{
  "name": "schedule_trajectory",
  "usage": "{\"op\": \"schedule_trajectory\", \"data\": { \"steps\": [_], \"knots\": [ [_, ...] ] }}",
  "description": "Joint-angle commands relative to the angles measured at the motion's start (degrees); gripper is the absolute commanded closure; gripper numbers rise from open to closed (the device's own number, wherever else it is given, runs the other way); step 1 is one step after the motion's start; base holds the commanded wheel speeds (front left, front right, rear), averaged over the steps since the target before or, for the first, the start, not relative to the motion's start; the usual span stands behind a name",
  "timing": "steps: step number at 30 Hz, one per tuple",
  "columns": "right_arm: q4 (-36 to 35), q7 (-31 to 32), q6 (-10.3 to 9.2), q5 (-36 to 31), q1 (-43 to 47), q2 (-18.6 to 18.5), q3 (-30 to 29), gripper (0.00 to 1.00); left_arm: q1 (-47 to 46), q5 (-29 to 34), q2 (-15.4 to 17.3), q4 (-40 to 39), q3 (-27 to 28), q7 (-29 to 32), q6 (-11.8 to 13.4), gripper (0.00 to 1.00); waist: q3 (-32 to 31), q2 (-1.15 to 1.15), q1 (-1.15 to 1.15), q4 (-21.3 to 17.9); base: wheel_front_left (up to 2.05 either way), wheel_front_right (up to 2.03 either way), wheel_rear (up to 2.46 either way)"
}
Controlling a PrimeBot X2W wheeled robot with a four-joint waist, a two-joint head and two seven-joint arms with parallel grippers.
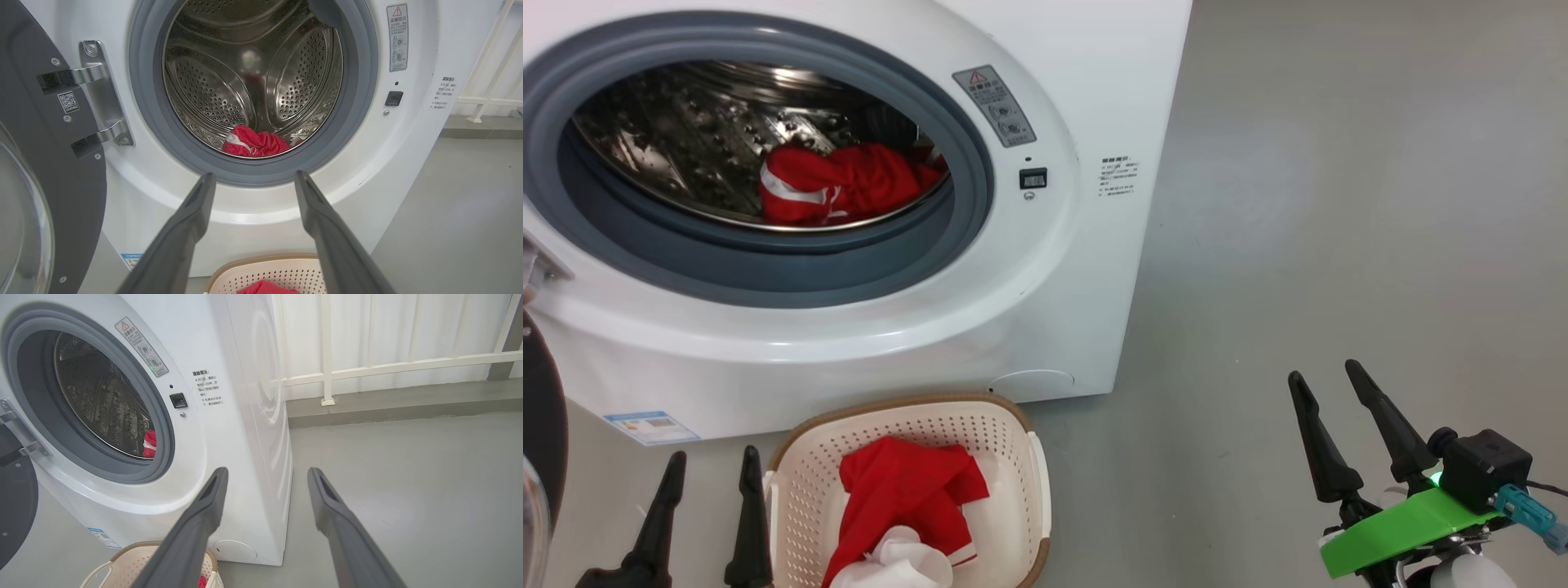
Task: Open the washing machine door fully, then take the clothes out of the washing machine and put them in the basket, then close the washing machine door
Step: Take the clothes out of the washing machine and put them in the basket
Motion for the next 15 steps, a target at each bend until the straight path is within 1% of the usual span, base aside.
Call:
{"op": "schedule_trajectory", "data": {
  "steps": [1, 9, 15],
  "knots": [
    [-1.66, -0.37, 0.36, 0.12, -0.96, -0.26, 1.06, 0.00, -1.32, -0.51, 0.34, -1.57, 1.49, -0.29, 0.32, 0.00, 0.50, 0.00, 0.00, 0.05, 0.00, 0.00, 0.00],
    [-2.25, -0.37, 0.36, -0.18, -2.98, 0.59, 0.85, 0.00, -6.14, -0.42, 0.34, 0.21, 0.55, -0.29, -0.51, 0.00, 4.24, 0.00, 0.00, -0.17, 0.00, 0.00, 0.00],
    [-2.65, -0.37, 0.36, -0.41, -5.20, 1.47, 0.84, 0.00, -14.67, 0.64, 1.90, 6.04, -0.92, -0.29, -1.08, 0.00, 8.37, 0.00, 0.00, -0.63, 0.00, 0.00, 0.00]
  ]
}}
